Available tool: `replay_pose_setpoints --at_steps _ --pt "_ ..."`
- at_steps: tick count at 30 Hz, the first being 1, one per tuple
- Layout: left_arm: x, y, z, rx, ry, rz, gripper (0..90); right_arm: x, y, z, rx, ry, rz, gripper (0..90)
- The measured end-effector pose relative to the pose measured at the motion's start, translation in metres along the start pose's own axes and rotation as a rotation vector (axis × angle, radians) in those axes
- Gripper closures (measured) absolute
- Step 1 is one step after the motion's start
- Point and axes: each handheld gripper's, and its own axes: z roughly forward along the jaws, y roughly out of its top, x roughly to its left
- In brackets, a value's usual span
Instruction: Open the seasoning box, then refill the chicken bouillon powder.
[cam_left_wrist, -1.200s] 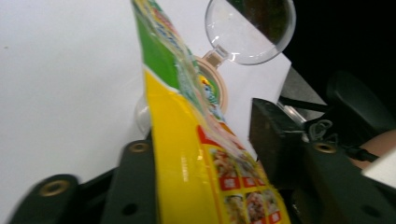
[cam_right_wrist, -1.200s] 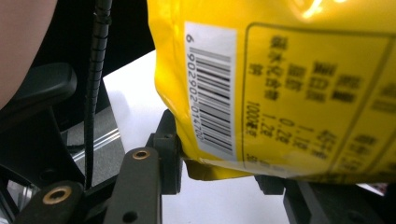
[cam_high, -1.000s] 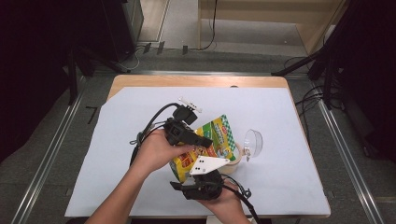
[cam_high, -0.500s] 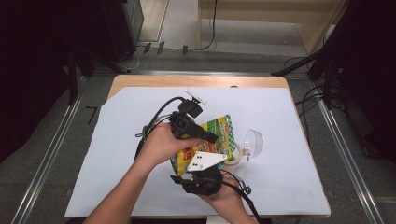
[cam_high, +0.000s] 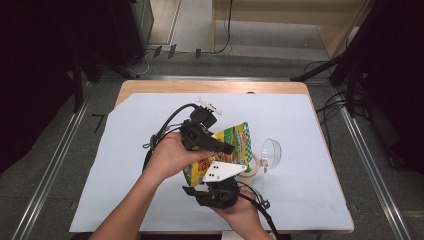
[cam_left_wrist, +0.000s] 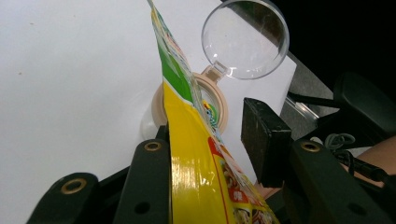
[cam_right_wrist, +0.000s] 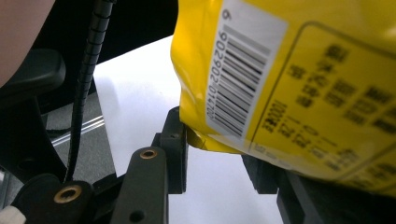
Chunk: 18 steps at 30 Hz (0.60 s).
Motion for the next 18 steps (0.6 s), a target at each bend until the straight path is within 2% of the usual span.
replay_pose_setpoints --at_steps 7,18 --pt "0.0011 -0.001 -0.0029 -0.029 -0.007 -0.012 63.1 -0.0011 0.0017 -0.0011 0.0 -0.002 -0.003 65.2" --pt "0.0037 -0.0031 -0.0069 -0.047 -0.009 -0.026 58.0 -0.0019 0.0007 -0.0028 0.007 -0.005 -0.006 65.2"
